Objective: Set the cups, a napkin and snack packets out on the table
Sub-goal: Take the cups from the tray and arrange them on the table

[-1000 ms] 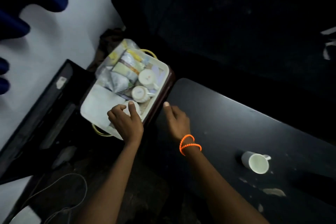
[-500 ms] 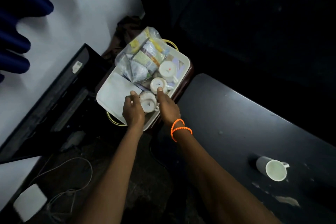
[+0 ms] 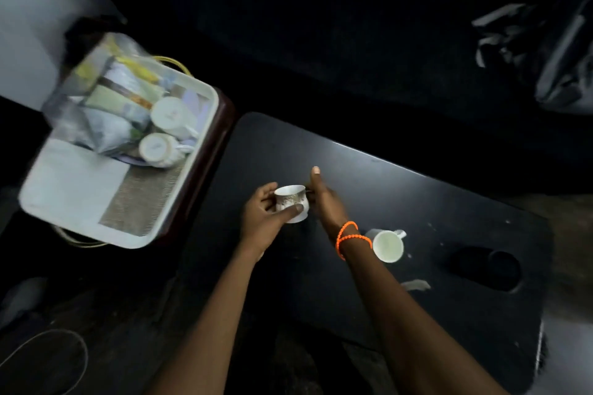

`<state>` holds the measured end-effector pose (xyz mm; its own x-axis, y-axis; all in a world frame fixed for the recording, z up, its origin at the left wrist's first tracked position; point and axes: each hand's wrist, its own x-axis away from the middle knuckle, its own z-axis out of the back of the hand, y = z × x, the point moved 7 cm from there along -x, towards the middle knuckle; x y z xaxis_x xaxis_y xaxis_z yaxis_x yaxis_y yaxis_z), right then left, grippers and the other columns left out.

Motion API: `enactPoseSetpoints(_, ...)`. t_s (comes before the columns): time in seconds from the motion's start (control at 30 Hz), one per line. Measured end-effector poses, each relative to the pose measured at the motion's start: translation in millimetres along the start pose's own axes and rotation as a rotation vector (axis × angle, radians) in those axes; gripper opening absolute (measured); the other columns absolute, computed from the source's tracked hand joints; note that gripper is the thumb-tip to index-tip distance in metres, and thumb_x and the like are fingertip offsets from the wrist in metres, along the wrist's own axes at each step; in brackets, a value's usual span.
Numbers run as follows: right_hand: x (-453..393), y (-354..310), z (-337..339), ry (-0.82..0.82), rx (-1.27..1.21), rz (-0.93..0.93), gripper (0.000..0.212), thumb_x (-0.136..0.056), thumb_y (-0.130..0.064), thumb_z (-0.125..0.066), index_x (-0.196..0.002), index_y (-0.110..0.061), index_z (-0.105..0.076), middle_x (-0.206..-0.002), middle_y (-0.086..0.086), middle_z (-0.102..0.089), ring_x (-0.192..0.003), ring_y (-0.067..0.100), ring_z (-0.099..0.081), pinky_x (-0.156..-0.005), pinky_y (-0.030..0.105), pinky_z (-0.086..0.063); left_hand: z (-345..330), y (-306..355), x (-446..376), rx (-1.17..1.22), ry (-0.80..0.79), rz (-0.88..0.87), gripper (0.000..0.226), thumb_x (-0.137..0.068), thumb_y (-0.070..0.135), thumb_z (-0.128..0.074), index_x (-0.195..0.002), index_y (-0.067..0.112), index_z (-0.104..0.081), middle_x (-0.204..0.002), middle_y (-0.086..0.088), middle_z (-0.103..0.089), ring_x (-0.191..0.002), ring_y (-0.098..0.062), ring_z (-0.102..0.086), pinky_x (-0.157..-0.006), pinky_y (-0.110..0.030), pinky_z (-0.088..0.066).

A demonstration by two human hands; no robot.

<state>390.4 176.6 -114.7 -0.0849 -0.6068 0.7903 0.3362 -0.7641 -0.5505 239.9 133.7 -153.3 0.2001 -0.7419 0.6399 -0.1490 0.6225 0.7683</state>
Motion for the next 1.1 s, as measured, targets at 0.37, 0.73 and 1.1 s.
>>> enactPoseSetpoints(0.37,-25.1,52.2,99.8,0.097,0.160,0.017,0.081,-0.098,-0.076,-0.023,-0.117,-0.016,-0.075,-0.129,0.013,-0.069,-0.118,0.033,-0.062,-0.108,0.050,-0.046,-132.8,-32.0,31.7,-0.496,-0.073,-0.378,0.057,-0.069,0.012,-0.092,-0.120,0.012,-0.066,-0.119,-0.005,-0.060,-0.106,-0.025,-0.068,-0.091,-0.041,-0.058)
enactPoseSetpoints(0.73,-26.0,52.6,108.2,0.216,0.155,0.181,0.060,-0.099,-0.073,-0.030,-0.099,-0.024,-0.065,-0.103,0.006,-0.069,-0.090,0.023,-0.057,-0.082,0.035,-0.040,-119.7,-23.1,40.2,-0.567,-0.104,-0.435,0.063,-0.077,-0.011,-0.074,-0.134,0.015,-0.062,-0.130,-0.004,-0.053,-0.117,-0.021,-0.066,-0.103,-0.039,-0.057)
enactPoseSetpoints(1.1,-5.0,-55.6,-54.2,0.076,0.146,0.429,0.043,-0.101,-0.055,-0.053,-0.093,-0.015,-0.069,-0.093,0.006,-0.071,-0.094,0.027,-0.067,-0.077,0.029,-0.042,145.7,99.4,36.2,-0.385,0.811,-0.493,0.048,-0.076,-0.006,-0.068,-0.123,0.002,-0.065,-0.105,-0.017,-0.057,-0.075,-0.010,-0.048,-0.077,-0.029,-0.049)
